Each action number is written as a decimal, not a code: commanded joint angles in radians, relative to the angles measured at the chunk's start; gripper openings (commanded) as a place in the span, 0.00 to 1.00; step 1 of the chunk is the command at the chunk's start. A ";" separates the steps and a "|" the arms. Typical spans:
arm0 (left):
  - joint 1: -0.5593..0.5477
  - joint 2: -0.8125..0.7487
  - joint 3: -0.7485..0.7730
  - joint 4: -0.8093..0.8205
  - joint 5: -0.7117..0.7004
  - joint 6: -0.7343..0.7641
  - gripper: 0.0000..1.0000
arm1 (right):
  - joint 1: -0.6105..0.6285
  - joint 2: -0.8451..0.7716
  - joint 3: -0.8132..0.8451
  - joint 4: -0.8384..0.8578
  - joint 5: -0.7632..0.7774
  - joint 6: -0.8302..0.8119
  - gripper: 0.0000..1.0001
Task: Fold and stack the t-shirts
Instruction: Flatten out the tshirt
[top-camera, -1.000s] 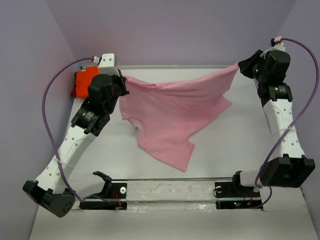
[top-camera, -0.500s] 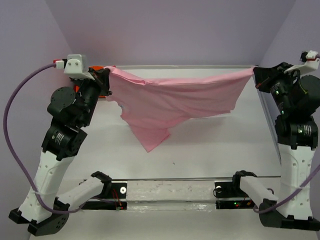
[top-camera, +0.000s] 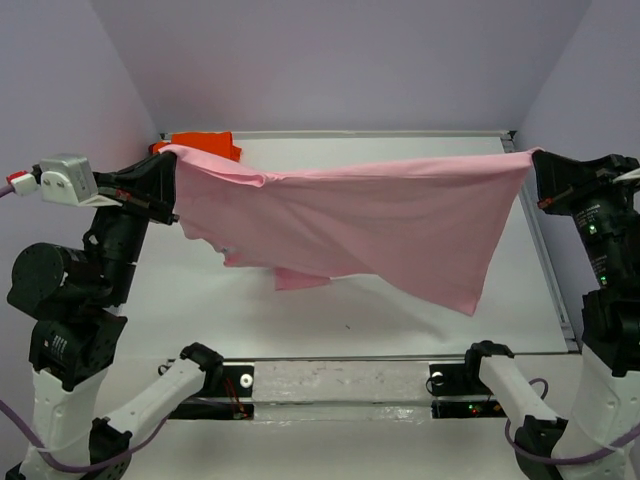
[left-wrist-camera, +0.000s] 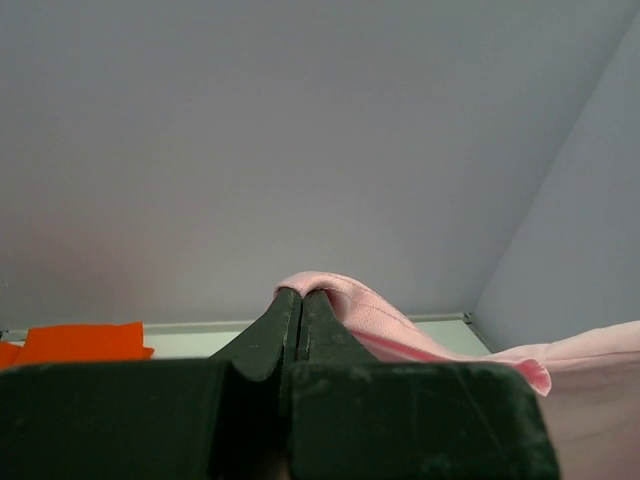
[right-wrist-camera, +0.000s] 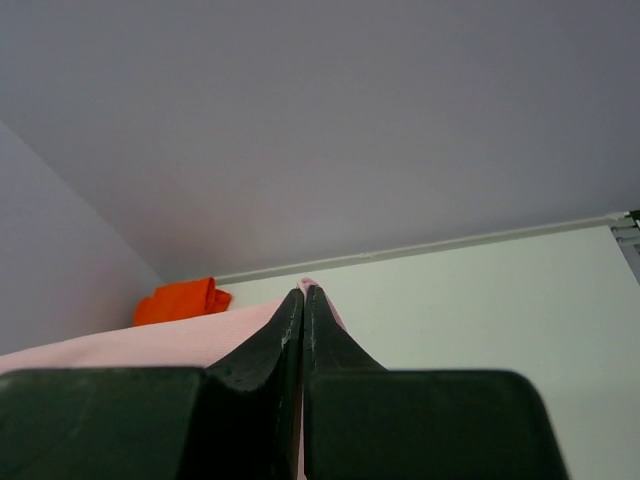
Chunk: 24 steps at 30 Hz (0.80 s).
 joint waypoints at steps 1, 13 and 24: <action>0.006 0.023 0.070 0.013 0.027 -0.007 0.00 | 0.004 -0.004 0.097 -0.024 0.010 0.004 0.00; 0.008 0.455 0.418 -0.010 -0.024 -0.030 0.00 | 0.004 0.243 0.175 0.016 0.111 0.022 0.00; 0.257 0.888 0.073 0.307 0.232 -0.095 0.00 | 0.004 0.590 -0.193 0.318 0.250 0.013 0.00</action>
